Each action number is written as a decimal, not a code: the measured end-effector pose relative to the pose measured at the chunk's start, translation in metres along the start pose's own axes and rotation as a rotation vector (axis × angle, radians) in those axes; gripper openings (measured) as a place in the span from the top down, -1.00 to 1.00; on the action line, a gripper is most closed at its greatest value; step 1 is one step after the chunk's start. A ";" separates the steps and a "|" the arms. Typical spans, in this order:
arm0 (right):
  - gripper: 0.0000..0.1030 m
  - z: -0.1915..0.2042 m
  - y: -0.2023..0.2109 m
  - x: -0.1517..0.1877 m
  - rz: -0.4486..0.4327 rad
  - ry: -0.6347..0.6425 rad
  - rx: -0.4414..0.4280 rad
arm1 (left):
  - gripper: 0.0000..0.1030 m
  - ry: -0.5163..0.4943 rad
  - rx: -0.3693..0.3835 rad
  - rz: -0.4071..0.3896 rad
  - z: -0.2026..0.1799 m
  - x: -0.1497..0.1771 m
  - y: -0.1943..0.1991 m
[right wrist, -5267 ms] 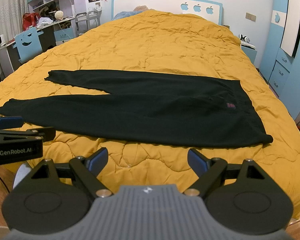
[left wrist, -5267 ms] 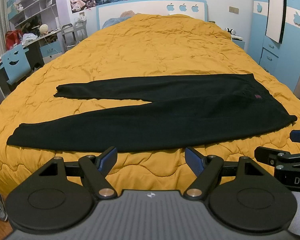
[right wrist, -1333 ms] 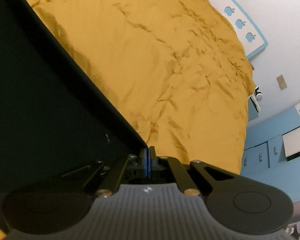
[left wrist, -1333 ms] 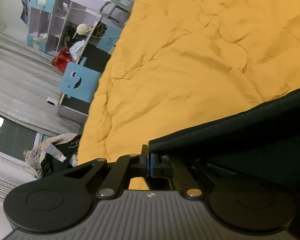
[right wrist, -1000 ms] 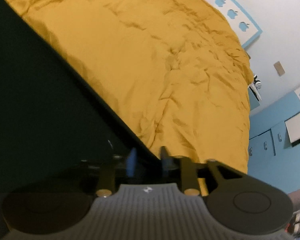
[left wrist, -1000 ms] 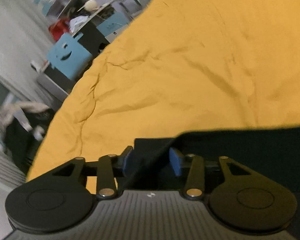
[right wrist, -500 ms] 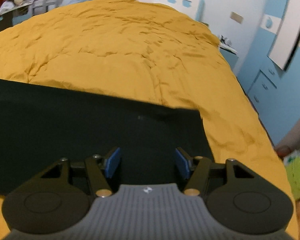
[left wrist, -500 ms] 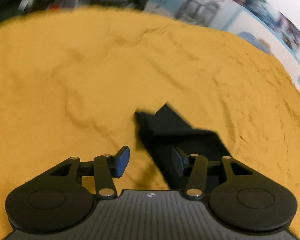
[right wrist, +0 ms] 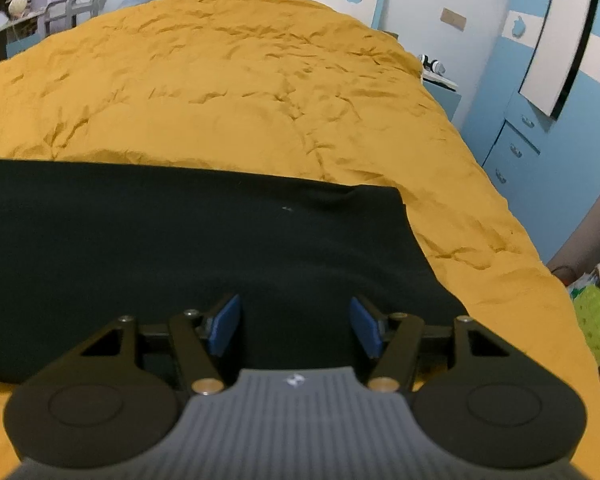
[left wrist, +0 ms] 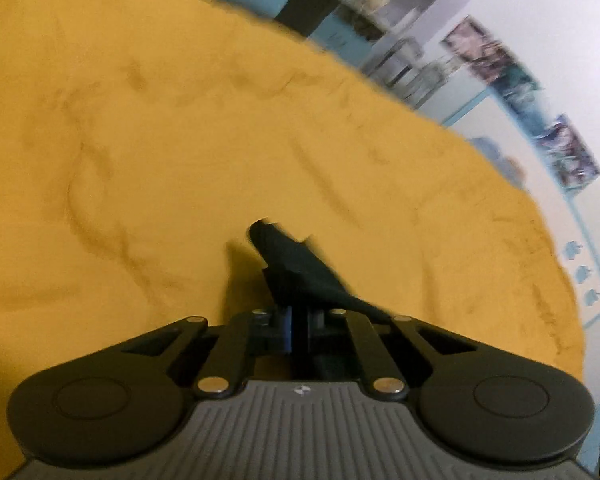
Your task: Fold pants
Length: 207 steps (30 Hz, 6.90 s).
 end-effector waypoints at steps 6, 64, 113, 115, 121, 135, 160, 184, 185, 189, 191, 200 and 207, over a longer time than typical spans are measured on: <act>-0.17 -0.001 -0.002 0.000 0.001 -0.019 -0.002 | 0.87 -0.073 -0.132 0.085 0.016 0.003 -0.002; 0.31 -0.157 -0.119 -0.118 0.078 -0.449 -0.462 | 0.58 -0.211 -0.444 -0.028 0.005 0.000 0.009; 0.60 -0.092 -0.037 -0.040 0.089 -0.302 -0.335 | -0.06 -0.075 -0.155 0.021 0.010 0.008 0.022; 0.60 -0.080 -0.037 -0.027 0.099 -0.281 -0.307 | -0.06 -0.053 -0.180 0.034 0.021 0.012 0.010; 0.60 -0.064 -0.050 -0.006 0.130 -0.263 -0.235 | 0.20 -0.022 -0.187 0.007 0.034 0.017 -0.007; -0.06 -0.038 -0.009 -0.018 0.161 -0.148 -0.042 | 0.89 -0.398 -0.117 -0.157 -0.115 0.041 0.084; -0.34 -0.014 0.055 0.008 0.107 -0.081 -0.086 | 0.79 -1.356 -0.100 0.297 -0.252 0.440 0.031; -0.25 0.106 0.060 -0.023 0.108 -0.146 -0.474 | 0.47 -1.082 -0.032 0.336 -0.240 0.356 0.066; -0.11 0.111 0.055 -0.023 0.127 -0.181 -0.512 | 0.47 -1.063 -0.037 0.338 -0.234 0.348 0.064; 0.04 0.129 0.032 -0.023 0.185 -0.289 -0.606 | 0.47 -1.007 -0.065 0.331 -0.213 0.327 0.051; 0.04 0.139 0.020 -0.024 0.215 -0.324 -0.656 | 0.47 -0.979 -0.070 0.331 -0.206 0.318 0.043; 0.50 0.179 -0.002 -0.032 0.269 -0.355 -0.737 | 0.47 -0.932 0.055 0.391 -0.193 0.316 0.035; 0.71 0.193 -0.023 -0.047 0.299 -0.295 -0.684 | 0.47 -0.943 0.091 0.408 -0.195 0.331 0.035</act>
Point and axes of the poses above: each gripper's, at about its wrist camera, not at the fingertips, and y roughly against the way its jaws point, z to its left, x to its underside, the point moved 8 cm from there along -y, roughly the way its jaws point, and after that the axes turned 9 degrees about z, right-handed, at the moved point
